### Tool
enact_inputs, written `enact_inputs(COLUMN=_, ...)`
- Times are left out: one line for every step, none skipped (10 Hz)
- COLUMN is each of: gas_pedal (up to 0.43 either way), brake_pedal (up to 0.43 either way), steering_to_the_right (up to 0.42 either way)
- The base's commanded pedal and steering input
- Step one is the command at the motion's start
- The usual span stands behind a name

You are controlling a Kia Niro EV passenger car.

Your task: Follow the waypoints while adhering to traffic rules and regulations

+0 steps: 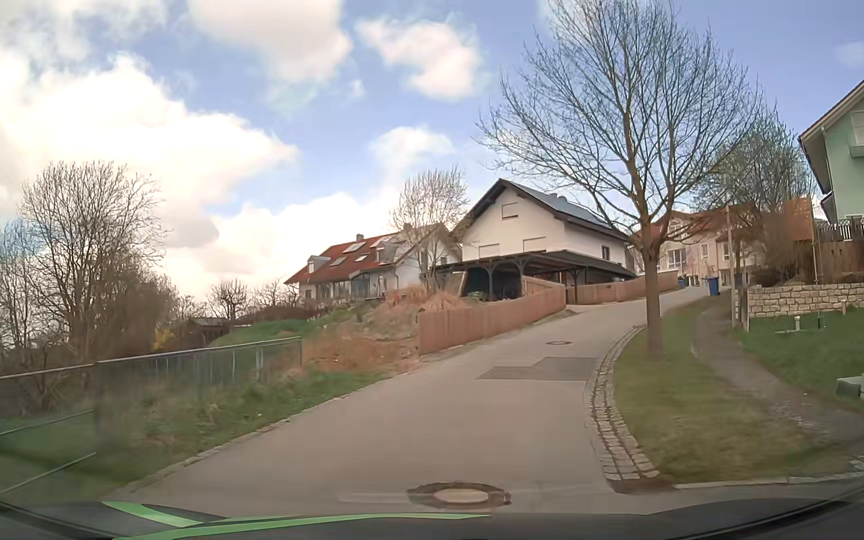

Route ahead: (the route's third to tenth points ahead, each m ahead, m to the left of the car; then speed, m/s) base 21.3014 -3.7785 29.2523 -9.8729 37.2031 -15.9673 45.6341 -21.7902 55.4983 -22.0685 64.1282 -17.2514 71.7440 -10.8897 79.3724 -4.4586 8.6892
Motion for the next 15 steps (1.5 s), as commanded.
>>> enact_inputs(gas_pedal=0.138, brake_pedal=0.000, steering_to_the_right=0.069)
enact_inputs(gas_pedal=0.138, brake_pedal=0.000, steering_to_the_right=0.075)
enact_inputs(gas_pedal=0.138, brake_pedal=0.000, steering_to_the_right=0.082)
enact_inputs(gas_pedal=0.138, brake_pedal=0.000, steering_to_the_right=0.088)
enact_inputs(gas_pedal=0.138, brake_pedal=0.000, steering_to_the_right=0.091)
enact_inputs(gas_pedal=0.150, brake_pedal=0.000, steering_to_the_right=0.095)
enact_inputs(gas_pedal=0.157, brake_pedal=0.000, steering_to_the_right=0.097)
enact_inputs(gas_pedal=0.157, brake_pedal=0.000, steering_to_the_right=0.097)
enact_inputs(gas_pedal=0.157, brake_pedal=0.000, steering_to_the_right=0.099)
enact_inputs(gas_pedal=0.157, brake_pedal=0.000, steering_to_the_right=0.099)
enact_inputs(gas_pedal=0.157, brake_pedal=0.000, steering_to_the_right=0.100)
enact_inputs(gas_pedal=0.157, brake_pedal=0.000, steering_to_the_right=0.105)
enact_inputs(gas_pedal=0.157, brake_pedal=0.000, steering_to_the_right=0.105)
enact_inputs(gas_pedal=0.157, brake_pedal=0.000, steering_to_the_right=0.106)
enact_inputs(gas_pedal=0.157, brake_pedal=0.000, steering_to_the_right=0.106)
